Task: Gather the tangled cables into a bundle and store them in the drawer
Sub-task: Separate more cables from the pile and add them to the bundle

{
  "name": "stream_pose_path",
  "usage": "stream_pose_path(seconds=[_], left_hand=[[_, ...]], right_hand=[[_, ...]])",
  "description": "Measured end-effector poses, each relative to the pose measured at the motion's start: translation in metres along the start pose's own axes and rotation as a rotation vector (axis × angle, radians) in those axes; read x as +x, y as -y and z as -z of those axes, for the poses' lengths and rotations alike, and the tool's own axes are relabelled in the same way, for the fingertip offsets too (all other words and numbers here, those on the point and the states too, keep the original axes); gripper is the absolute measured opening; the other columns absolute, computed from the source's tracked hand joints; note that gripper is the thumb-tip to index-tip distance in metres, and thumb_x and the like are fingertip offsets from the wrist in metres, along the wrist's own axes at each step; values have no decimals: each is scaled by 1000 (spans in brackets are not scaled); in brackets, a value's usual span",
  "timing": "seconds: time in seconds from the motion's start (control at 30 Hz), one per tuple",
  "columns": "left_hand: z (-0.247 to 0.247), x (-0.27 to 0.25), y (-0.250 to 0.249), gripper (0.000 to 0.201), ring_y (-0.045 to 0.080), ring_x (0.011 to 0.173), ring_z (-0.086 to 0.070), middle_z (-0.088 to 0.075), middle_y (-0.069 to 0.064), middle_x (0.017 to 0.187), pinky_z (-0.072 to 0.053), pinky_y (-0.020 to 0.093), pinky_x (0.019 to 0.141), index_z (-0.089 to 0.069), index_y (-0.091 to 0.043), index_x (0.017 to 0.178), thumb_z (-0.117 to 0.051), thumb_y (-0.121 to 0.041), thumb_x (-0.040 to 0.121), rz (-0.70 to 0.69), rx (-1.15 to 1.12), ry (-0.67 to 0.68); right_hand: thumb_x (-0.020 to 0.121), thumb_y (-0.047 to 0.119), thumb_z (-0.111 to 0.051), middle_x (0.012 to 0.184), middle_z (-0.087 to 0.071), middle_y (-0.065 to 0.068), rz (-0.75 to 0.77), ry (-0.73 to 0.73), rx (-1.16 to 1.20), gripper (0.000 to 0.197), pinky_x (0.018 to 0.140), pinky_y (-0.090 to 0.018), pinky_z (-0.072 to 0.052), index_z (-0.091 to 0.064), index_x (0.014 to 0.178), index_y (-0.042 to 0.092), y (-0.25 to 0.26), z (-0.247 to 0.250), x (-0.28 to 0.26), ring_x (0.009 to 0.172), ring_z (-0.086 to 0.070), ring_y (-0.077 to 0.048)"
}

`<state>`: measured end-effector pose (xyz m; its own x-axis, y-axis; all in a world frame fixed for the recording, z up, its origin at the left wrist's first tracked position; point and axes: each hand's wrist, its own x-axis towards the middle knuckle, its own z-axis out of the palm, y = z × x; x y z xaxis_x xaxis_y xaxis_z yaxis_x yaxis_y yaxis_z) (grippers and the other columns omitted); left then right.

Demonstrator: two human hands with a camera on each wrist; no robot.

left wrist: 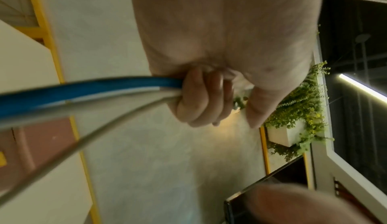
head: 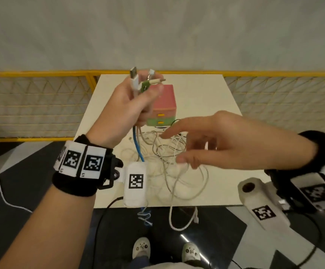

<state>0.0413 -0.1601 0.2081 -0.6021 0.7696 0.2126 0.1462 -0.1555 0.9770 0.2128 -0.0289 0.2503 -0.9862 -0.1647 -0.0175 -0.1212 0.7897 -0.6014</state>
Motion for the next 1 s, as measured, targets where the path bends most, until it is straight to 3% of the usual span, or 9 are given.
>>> stream_pose_path(seconds=[0.13,0.23,0.4,0.5,0.57,0.67,0.8,0.9,1.0], left_hand=[[-23,-14,-11,32,7,49,-28,-30,-4,65,-22,21,46,-49,-8,110,-30,-32,101,107,-239,268],[-42,-23,-12,25,11,55,-34,-35,-6,66,-33,25,53,-44,-15,94,-28,-33,102,17,-145,252],[-58,-30,-17,25,10,60,-38,-41,-4,69,-37,21,60,-37,-9,92,-25,-26,107,-132,168,170],[-59,-31,-19,7,12,60,-48,-44,7,70,-45,16,65,-35,-6,109,-30,-11,107,-120,130,221],[-54,-31,-19,28,20,64,-51,-44,11,69,-49,21,67,-28,-12,131,-33,-2,105,-131,46,252],[-50,-35,-19,43,20,71,-59,-50,13,71,-43,8,55,-24,-16,143,-36,-1,104,-145,33,234],[-48,-37,-12,21,15,80,-66,-58,10,80,-37,16,47,-33,-11,124,-35,-4,105,-102,22,203],[-49,-39,-13,38,11,66,-66,-65,18,93,-48,24,46,-26,-19,136,-39,-4,104,-127,17,239],[-51,-40,-16,47,7,74,-68,-64,22,96,-49,12,57,-23,-16,144,-38,1,103,-130,-48,245]], right_hand=[[95,39,-48,82,-68,12,-5,-178,-184,25,70,-27,-51,-61,110,25,-16,-14,4,77,-64,-5],[98,27,-47,87,-64,16,-34,-176,8,24,76,-13,-48,-61,112,13,-23,-26,6,85,-61,5],[100,21,-39,124,-61,-16,-67,-112,458,35,103,-34,-46,-50,125,-1,-23,-48,6,117,-59,-19],[100,19,-34,98,-62,-21,-56,-188,642,35,92,-43,-51,-46,112,-11,-19,-58,11,92,-65,-27],[99,21,-31,71,-45,-12,-38,-200,740,26,71,-44,-53,-44,95,-1,-18,-64,13,60,-49,-24],[104,18,-25,63,-28,-2,-65,-197,790,23,50,-33,-37,-42,100,3,-19,-71,13,51,-26,-15],[103,22,-28,60,-31,3,-56,-210,812,23,46,-32,-30,-43,105,5,-24,-74,12,48,-27,-15],[102,20,-27,63,-40,-3,3,-249,837,26,55,-36,-48,-47,97,4,-25,-73,14,51,-46,-21],[101,20,-28,64,-36,-4,18,-274,868,29,54,-33,-47,-44,102,-4,-26,-72,15,50,-38,-19]])
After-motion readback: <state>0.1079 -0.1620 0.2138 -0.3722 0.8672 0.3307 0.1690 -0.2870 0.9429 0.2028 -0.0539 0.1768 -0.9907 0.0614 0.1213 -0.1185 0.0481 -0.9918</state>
